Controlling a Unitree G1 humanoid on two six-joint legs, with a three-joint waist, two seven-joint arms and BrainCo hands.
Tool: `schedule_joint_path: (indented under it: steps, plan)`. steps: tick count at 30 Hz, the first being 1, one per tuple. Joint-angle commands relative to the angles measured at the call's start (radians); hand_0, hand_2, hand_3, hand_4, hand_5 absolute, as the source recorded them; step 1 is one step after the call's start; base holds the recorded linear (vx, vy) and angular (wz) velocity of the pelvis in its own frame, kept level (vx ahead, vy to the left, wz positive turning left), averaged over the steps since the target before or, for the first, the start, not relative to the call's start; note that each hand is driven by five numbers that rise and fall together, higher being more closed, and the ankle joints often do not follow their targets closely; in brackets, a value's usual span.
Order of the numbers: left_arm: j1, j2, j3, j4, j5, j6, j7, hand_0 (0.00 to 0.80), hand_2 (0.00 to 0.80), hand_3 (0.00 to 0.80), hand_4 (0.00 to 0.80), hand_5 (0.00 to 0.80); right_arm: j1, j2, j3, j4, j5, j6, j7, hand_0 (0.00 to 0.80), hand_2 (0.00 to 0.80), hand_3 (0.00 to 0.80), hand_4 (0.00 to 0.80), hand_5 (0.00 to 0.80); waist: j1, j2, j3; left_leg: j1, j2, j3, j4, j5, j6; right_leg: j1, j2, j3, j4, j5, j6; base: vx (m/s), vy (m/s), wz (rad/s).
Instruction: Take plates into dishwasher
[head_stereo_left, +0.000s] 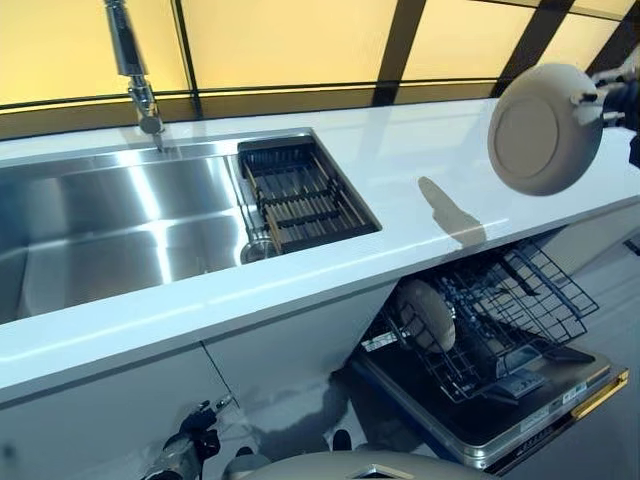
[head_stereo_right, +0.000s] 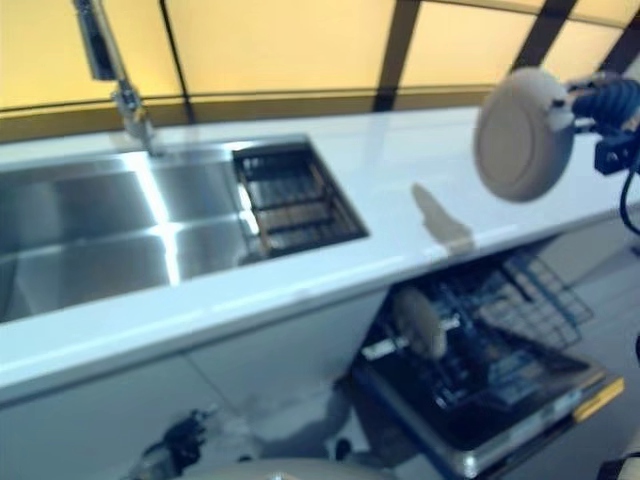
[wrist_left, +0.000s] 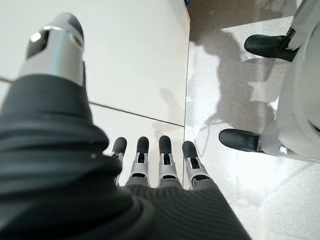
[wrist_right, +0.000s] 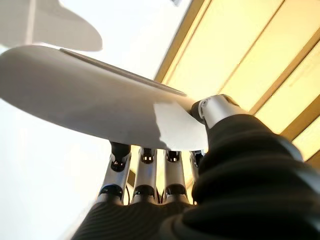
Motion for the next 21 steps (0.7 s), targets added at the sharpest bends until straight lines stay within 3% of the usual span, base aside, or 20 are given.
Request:
schedule_joint_path:
  steps: [1,12,21]
  plan:
    - [-0.077,0.033,0.038,0.019,0.043,-0.018,0.003,0.0,0.0,0.0,0.0,0.0,0.002,-0.057,-0.072,-0.037,-0.053,-0.031,0.029,0.8,0.8,0.8,0.8,0.8,-0.007,-0.032,0.027,0.027,-0.008,-0.022,0.003,-0.052,0.022,0.034,-0.034,0.02,0.008,0.022,0.075,-0.024,0.0,-0.09]
    - [-0.075,0.046,0.077,0.017,0.052,-0.025,0.0,0.0,0.0,0.0,0.0,0.0,0.372,-0.06,-0.306,-0.117,-0.141,-0.073,0.111,0.8,0.8,0.8,0.8,0.8,-0.044,-0.027,0.043,0.029,-0.003,-0.002,0.003,-0.057,0.029,0.024,-0.029,0.037,0.011,0.021,0.078,-0.02,-0.008,-0.06]
    - [-0.081,0.05,0.089,0.01,0.06,-0.026,-0.008,0.0,0.0,0.0,0.0,0.0,0.509,-0.016,-0.342,-0.145,-0.236,-0.104,0.159,0.8,0.8,0.8,0.8,0.8,-0.051,-0.024,0.053,0.029,-0.003,0.005,0.003,-0.059,0.031,0.02,-0.028,0.039,0.014,0.019,0.079,-0.013,-0.014,-0.05]
